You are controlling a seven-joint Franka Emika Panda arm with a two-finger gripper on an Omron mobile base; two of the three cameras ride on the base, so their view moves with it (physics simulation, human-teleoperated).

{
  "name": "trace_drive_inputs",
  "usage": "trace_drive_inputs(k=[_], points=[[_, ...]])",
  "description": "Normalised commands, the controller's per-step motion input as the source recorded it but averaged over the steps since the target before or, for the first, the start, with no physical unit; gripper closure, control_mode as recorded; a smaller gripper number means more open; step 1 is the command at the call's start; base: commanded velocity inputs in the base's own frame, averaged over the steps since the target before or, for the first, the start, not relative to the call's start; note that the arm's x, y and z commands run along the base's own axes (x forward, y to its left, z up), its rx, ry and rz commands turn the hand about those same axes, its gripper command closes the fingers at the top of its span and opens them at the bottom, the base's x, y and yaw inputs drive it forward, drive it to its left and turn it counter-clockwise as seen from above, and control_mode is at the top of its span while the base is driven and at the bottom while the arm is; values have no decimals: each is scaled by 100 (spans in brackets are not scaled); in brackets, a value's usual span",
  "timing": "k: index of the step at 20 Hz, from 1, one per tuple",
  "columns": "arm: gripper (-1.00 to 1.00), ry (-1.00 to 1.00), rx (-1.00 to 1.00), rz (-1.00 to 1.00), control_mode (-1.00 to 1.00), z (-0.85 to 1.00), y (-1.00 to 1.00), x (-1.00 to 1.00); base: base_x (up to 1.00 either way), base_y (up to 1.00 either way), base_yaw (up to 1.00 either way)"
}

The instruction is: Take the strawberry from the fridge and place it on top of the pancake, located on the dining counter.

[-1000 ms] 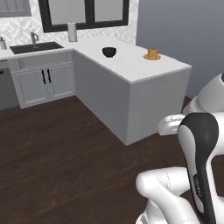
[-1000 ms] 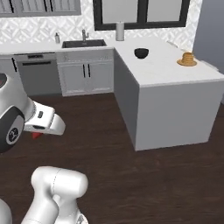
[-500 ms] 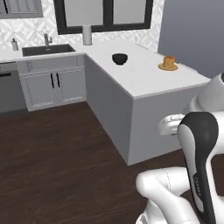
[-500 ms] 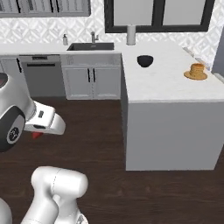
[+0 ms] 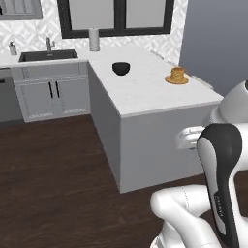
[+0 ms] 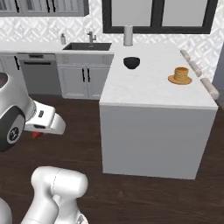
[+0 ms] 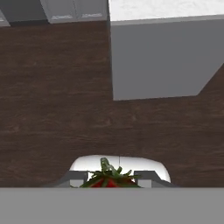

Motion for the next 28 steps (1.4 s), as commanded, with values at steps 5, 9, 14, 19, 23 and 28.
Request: trace_drive_inputs(k=[5,9,14,19,23,28], points=[[100,0,0,0,100,0,0,0,21,-100,22],[100,0,0,0,100,0,0,0,28,-100,22],[100,0,0,0,100,0,0,0,32,-100,23],[100,0,0,0,100,0,0,0,35,-100,23],[100,0,0,0,100,0,0,0,43,-100,26],[100,0,0,0,100,0,0,0,46,-100,34]])
